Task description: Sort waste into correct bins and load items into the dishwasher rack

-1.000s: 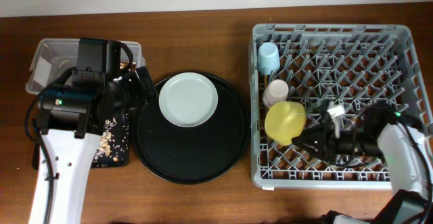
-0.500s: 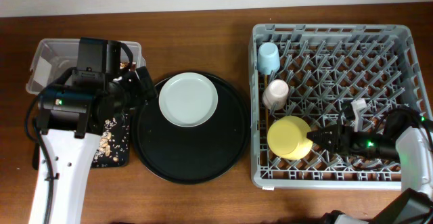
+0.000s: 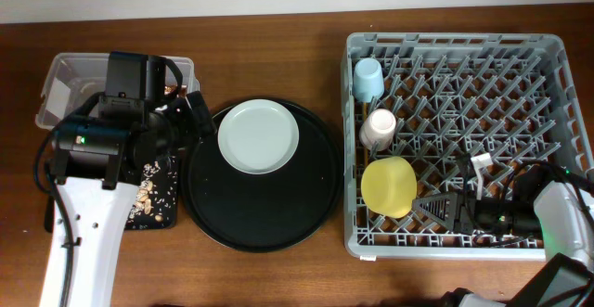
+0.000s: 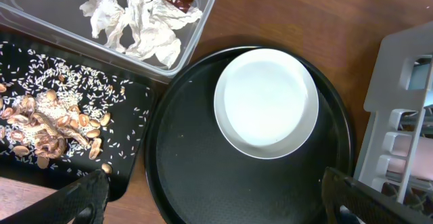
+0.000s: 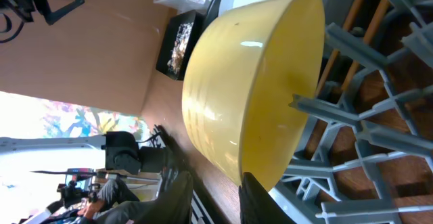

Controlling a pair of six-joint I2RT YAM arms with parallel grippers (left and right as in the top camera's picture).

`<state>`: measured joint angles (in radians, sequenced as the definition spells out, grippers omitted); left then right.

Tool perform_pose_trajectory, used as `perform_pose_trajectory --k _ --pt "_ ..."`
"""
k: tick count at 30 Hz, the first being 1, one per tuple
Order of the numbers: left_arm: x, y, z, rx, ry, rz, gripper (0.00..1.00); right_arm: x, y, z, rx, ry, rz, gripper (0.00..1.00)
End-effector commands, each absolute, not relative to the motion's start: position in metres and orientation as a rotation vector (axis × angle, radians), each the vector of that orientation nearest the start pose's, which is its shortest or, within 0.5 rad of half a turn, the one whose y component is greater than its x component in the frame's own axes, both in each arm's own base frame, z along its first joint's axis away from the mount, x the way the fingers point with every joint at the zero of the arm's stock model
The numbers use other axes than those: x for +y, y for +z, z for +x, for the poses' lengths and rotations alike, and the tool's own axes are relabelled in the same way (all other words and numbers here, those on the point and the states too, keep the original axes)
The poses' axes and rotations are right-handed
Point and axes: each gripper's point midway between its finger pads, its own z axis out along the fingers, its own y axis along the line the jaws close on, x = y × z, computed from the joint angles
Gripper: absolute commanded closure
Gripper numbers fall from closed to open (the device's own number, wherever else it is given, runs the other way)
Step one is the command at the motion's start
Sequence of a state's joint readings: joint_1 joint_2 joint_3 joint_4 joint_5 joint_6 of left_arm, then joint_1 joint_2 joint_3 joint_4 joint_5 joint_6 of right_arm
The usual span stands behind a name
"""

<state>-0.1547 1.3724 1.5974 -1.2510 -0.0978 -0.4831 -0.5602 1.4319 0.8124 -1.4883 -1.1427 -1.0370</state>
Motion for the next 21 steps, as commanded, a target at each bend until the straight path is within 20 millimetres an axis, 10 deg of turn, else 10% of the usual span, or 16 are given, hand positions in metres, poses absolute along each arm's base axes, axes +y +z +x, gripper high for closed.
perform_pose_trajectory --k 1,4,9,16,21 --pt "-0.032 0.282 0.319 2.533 -0.107 -0.452 0.01 0.070 0.161 0.207 2.204 1.453 -0.280 0.67" --pt "-0.032 0.282 0.319 2.533 -0.107 -0.452 0.01 0.089 0.162 0.210 2.155 1.458 -0.437 0.61" --pt "-0.032 0.282 0.319 2.533 -0.107 -0.452 0.01 0.096 0.174 0.220 2.038 1.475 -0.459 0.96" --pt "-0.032 0.282 0.319 2.533 -0.107 -0.452 0.01 0.098 0.204 0.232 1.856 1.560 -0.352 0.96" --pt "-0.032 0.282 0.319 2.533 -0.107 -0.452 0.01 0.136 0.205 0.227 1.784 1.629 -0.581 0.96"
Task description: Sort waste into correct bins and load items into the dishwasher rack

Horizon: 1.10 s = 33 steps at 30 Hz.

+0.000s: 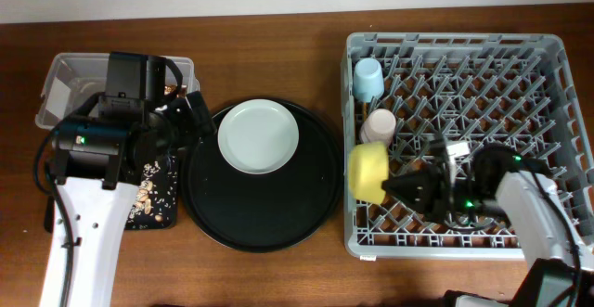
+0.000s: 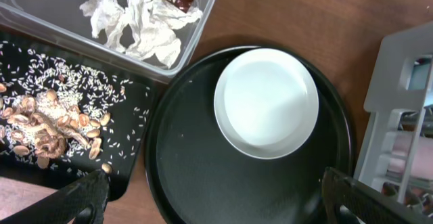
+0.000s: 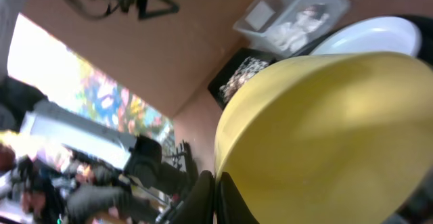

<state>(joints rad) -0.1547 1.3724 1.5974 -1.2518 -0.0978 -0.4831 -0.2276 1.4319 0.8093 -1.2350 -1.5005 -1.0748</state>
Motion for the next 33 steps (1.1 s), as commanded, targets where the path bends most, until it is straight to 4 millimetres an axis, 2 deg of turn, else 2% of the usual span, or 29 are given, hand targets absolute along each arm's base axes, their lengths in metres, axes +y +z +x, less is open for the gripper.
perform_pose_trajectory --k 1,6,9,13,15,16,17,18,19,20,21,22,26,28,29,30,32,33 --pt "-0.032 0.282 0.319 2.533 -0.107 -0.452 0.01 0.137 0.204 0.230 1.786 1.634 -0.586 0.96" --pt "-0.032 0.282 0.319 2.533 -0.107 -0.452 0.01 0.134 0.174 0.232 1.922 1.551 -0.645 0.96" --pt "-0.032 0.282 0.319 2.533 -0.107 -0.452 0.01 0.132 0.159 0.238 1.959 1.590 -0.601 0.96" --pt "-0.032 0.282 0.319 2.533 -0.107 -0.452 0.01 0.113 0.148 0.245 2.017 1.584 -0.475 0.96" --pt "-0.032 0.282 0.319 2.533 -0.107 -0.452 0.01 0.103 0.143 0.242 2.081 1.572 -0.414 0.95" --pt "-0.032 0.282 0.319 2.533 -0.107 -0.452 0.01 0.100 0.142 0.241 2.098 1.576 -0.382 0.91" --pt "-0.032 0.282 0.319 2.533 -0.107 -0.452 0.01 0.097 0.142 0.240 2.112 1.576 -0.358 0.80" --pt "-0.032 0.282 0.319 2.533 -0.106 -0.452 0.01 0.093 0.141 0.239 2.130 1.579 -0.319 0.56" --pt "-0.032 0.282 0.319 2.533 -0.107 -0.452 0.01 0.087 0.141 0.237 2.162 1.578 -0.278 0.41" --pt "-0.032 0.282 0.319 2.533 -0.107 -0.452 0.01 0.081 0.140 0.235 2.198 1.566 -0.252 0.33" --pt "-0.032 0.282 0.319 2.533 -0.107 -0.452 0.01 0.078 0.142 0.233 2.211 1.553 -0.259 0.31" --pt "-0.032 0.282 0.319 2.533 -0.107 -0.452 0.01 0.073 0.158 0.230 2.197 1.530 -0.281 0.29" --pt "-0.032 0.282 0.319 2.533 -0.107 -0.452 0.01 0.065 0.208 0.233 2.173 1.454 -0.336 0.30" --pt "-0.032 0.282 0.319 2.533 -0.107 -0.452 0.01 0.062 0.236 0.239 2.145 1.385 -0.391 0.37" --pt "-0.032 0.282 0.319 2.533 -0.107 -0.452 0.01 0.058 0.250 0.247 2.138 1.342 -0.395 0.62" --pt "-0.032 0.282 0.319 2.533 -0.107 -0.452 0.01 0.054 0.255 0.255 2.139 1.315 -0.381 0.81" --pt "-0.032 0.282 0.319 2.533 -0.107 -0.452 0.01 0.040 0.240 0.279 2.230 1.223 -0.296 0.91" --pt "-0.032 0.282 0.319 2.533 -0.107 -0.452 0.01 0.027 0.221 0.296 2.355 1.092 -0.202 0.95"
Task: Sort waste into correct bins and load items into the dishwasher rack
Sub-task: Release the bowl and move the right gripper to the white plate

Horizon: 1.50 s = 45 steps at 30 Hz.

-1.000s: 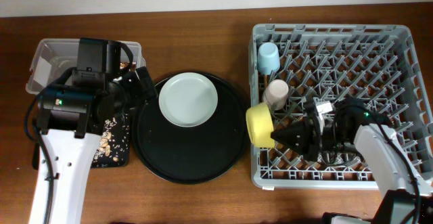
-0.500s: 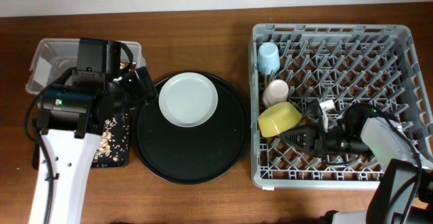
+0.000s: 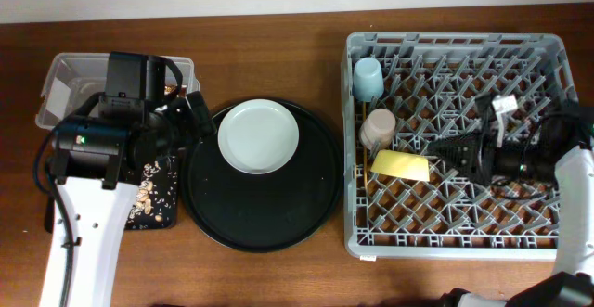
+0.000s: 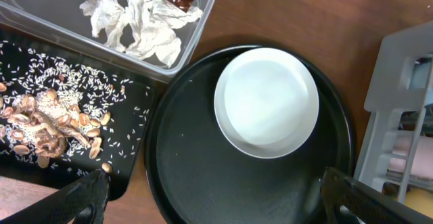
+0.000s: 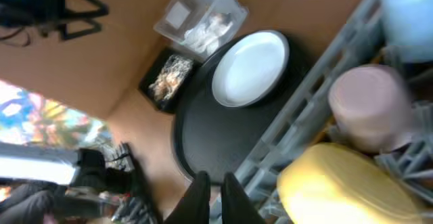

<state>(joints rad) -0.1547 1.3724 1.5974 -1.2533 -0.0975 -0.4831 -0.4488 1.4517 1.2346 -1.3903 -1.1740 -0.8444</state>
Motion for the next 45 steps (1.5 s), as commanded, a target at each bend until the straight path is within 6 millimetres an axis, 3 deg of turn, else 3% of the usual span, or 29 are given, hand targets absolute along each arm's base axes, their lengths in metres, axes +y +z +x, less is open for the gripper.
perform_pose_trajectory --k 1,4,7,11,15,16,18,23,24,26,29,31,34,36,39,41,43,45 --pt "-0.032 0.282 0.319 2.533 -0.107 -0.452 0.01 0.020 0.211 0.307 2.426 1.008 -0.116 0.96" --pt "-0.032 0.282 0.319 2.533 -0.106 -0.452 0.01 0.017 0.188 0.331 2.567 0.729 -0.033 0.95" --pt "-0.032 0.282 0.319 2.533 -0.106 -0.452 0.01 0.023 0.166 0.340 2.677 0.467 -0.036 0.92" --pt "-0.032 0.282 0.319 2.534 -0.106 -0.452 0.01 0.054 0.147 0.334 2.765 0.471 -0.146 0.87" --pt "-0.032 0.282 0.319 2.534 -0.106 -0.452 0.01 0.052 0.142 0.331 2.800 0.456 -0.097 0.83" --pt "-0.032 0.282 0.319 2.533 -0.106 -0.452 0.01 0.046 0.138 0.332 2.813 0.417 -0.042 0.93" --pt "-0.032 0.282 0.319 2.533 -0.106 -0.452 0.01 0.039 0.130 0.332 2.842 0.370 0.006 0.96" --pt "-0.032 0.282 0.319 2.534 -0.106 -0.452 0.01 0.048 0.121 0.299 2.982 0.458 0.043 0.96" --pt "-0.032 0.282 0.319 2.534 -0.106 -0.452 0.01 0.052 0.123 0.279 3.045 0.505 0.036 0.96" --pt "-0.032 0.282 0.319 2.534 -0.106 -0.452 0.01 0.059 0.134 0.269 3.036 0.571 -0.013 0.96" --pt "-0.032 0.282 0.319 2.534 -0.106 -0.452 0.01 0.062 0.170 0.255 2.954 0.580 -0.064 0.96" --pt "-0.032 0.282 0.319 2.533 -0.106 -0.452 0.01 0.076 0.199 0.249 2.844 0.677 -0.189 0.96" --pt "-0.032 0.282 0.319 2.534 -0.106 -0.452 0.01 0.119 0.236 0.246 2.639 0.817 -0.390 0.92" --pt "-0.032 0.282 0.319 2.533 -0.106 -0.452 0.01 0.151 0.241 0.253 2.572 0.815 -0.496 0.86" --pt "-0.032 0.282 0.319 2.533 -0.106 -0.452 0.01 0.184 0.223 0.277 2.589 0.600 -0.459 0.79" --pt "-0.032 0.282 0.319 2.533 -0.106 -0.452 0.01 0.183 0.197 0.291 2.643 0.353 -0.374 0.74" --pt "-0.032 0.282 0.319 2.534 -0.106 -0.452 0.01 0.166 0.164 0.308 2.699 0.063 -0.245 0.64" --pt "-0.032 0.282 0.319 2.533 -0.106 -0.452 0.01 0.162 0.141 0.314 2.753 -0.011 -0.234 0.59"
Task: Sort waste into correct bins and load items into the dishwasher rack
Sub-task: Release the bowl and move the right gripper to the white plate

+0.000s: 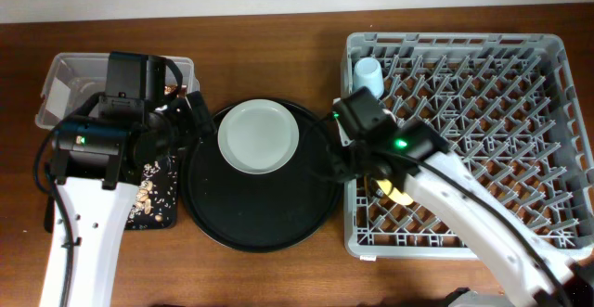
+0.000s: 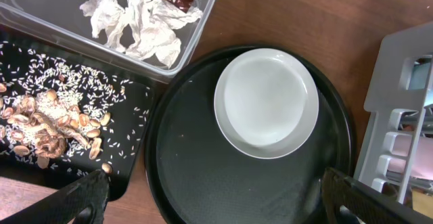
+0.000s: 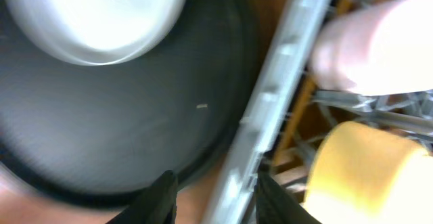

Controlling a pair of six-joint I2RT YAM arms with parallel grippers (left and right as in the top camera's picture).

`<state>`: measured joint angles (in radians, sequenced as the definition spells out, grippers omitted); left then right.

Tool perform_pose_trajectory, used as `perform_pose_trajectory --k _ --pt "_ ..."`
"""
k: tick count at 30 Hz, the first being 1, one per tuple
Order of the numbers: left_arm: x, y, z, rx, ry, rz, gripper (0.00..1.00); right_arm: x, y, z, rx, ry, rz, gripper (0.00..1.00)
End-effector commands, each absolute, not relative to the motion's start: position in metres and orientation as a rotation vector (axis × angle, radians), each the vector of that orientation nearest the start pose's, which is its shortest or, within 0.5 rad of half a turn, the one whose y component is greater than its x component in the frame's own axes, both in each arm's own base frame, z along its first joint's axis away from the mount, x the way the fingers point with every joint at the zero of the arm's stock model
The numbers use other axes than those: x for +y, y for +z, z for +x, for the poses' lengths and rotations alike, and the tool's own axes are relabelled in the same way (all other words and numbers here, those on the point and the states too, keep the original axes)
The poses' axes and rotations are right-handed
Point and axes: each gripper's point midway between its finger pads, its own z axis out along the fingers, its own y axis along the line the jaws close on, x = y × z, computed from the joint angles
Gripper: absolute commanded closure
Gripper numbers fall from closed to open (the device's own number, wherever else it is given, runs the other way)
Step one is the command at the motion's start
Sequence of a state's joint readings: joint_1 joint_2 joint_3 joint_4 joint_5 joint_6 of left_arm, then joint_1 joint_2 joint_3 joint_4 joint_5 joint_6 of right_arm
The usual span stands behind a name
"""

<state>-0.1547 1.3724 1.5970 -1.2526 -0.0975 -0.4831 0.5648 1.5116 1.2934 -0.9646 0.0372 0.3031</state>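
Note:
A white plate (image 1: 258, 136) lies on the round black tray (image 1: 278, 223); the left wrist view shows the plate (image 2: 266, 102) too. The grey dishwasher rack (image 1: 548, 140) holds a blue cup (image 1: 368, 70), a pink cup (image 3: 379, 45) and a yellow bowl (image 3: 365, 176); the bowl (image 1: 397, 196) peeks from under my right arm. My right gripper (image 3: 216, 200) is open, straddling the rack's left wall (image 3: 270, 116) beside the tray. My left gripper (image 2: 216, 204) hangs open above the tray's near side, holding nothing.
A clear bin (image 2: 40, 14) with crumpled tissues (image 2: 145, 28) and a brown wrapper stands at the far left. In front of it a black bin (image 2: 128, 176) holds rice and nuts (image 2: 47, 126). My right arm (image 1: 436, 186) crosses the rack's front left.
My right gripper was over the rack's right half, facing left. It is now over the rack's left edge, next to the black tray. The left arm and the plate have not moved.
The yellow bowl lay at the rack's front left with my right gripper at its rim. Then it was tilted up at the rack's left wall, fingers close on it. Then it stood on edge among the tines, gripper back at the right. Now the gripper is at the left edge.

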Motion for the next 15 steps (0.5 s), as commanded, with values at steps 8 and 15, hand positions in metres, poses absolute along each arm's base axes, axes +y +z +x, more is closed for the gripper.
perform_pose_trajectory --k 8,15 --pt "-0.032 0.282 0.319 2.533 -0.106 -0.452 0.01 0.153 0.094 0.306 2.919 -0.123 -0.236 0.84" --pt "-0.032 0.282 0.319 2.533 -0.106 -0.452 0.01 0.152 0.095 0.304 2.926 -0.129 -0.237 0.85"
